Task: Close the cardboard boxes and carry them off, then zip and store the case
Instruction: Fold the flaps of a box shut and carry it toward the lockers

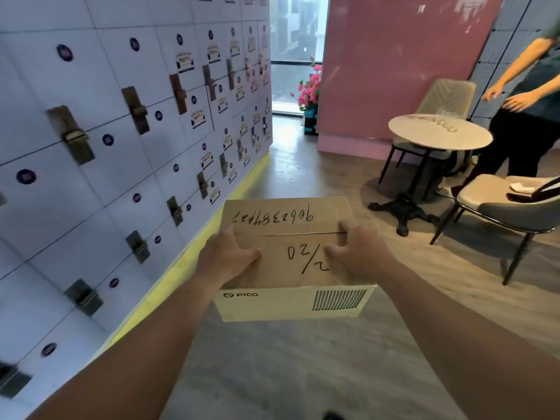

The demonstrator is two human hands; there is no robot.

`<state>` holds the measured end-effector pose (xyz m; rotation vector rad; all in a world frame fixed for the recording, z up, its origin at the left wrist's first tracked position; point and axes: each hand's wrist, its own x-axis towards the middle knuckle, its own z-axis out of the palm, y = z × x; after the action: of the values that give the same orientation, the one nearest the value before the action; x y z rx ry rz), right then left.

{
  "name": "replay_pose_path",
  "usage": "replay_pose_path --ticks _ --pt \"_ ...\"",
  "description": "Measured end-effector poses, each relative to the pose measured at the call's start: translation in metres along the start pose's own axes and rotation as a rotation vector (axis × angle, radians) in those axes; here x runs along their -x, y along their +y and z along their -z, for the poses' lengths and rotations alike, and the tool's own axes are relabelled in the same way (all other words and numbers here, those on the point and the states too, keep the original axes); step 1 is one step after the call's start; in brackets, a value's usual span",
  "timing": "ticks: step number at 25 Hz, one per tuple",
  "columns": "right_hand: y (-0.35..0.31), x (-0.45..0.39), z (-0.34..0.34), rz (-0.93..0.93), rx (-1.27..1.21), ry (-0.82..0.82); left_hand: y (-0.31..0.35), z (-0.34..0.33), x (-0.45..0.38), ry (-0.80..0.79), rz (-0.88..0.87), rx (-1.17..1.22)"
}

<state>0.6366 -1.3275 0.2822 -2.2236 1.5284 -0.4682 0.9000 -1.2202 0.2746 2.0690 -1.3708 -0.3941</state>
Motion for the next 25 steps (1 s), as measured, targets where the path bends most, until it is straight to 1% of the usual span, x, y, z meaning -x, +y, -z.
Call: replay_pose_path --ticks 3,7,12,17,20,23,25 --pt "0.026 -0.114 -0.006 -0.006 0.002 -0.001 0.011 -0.030 -0.118 -0.027 -0.015 -0.024" --pt "0.054 -0.271 -0.004 0.026 0.035 0.002 0.034 -0.060 -0.264 -0.034 0.029 0.003" --pt "0.054 -0.454 0.006 0.047 0.039 -0.028 0.046 -0.077 -0.433 -0.019 0.068 -0.025" --pt "0.048 -0.636 -0.016 0.038 0.034 -0.068 0.026 -0.095 -0.610 0.004 0.066 -0.046" --pt "0.041 -0.752 -0.034 0.023 0.038 -0.031 0.009 -0.107 -0.734 0.001 0.031 -0.027" --pt "0.039 -0.855 -0.038 -0.035 0.024 -0.003 0.012 -0.112 -0.852 -0.030 -0.019 -0.034" --pt "0.044 -0.914 -0.036 -0.054 0.028 0.005 0.019 -0.115 -0.917 -0.036 -0.048 -0.042"
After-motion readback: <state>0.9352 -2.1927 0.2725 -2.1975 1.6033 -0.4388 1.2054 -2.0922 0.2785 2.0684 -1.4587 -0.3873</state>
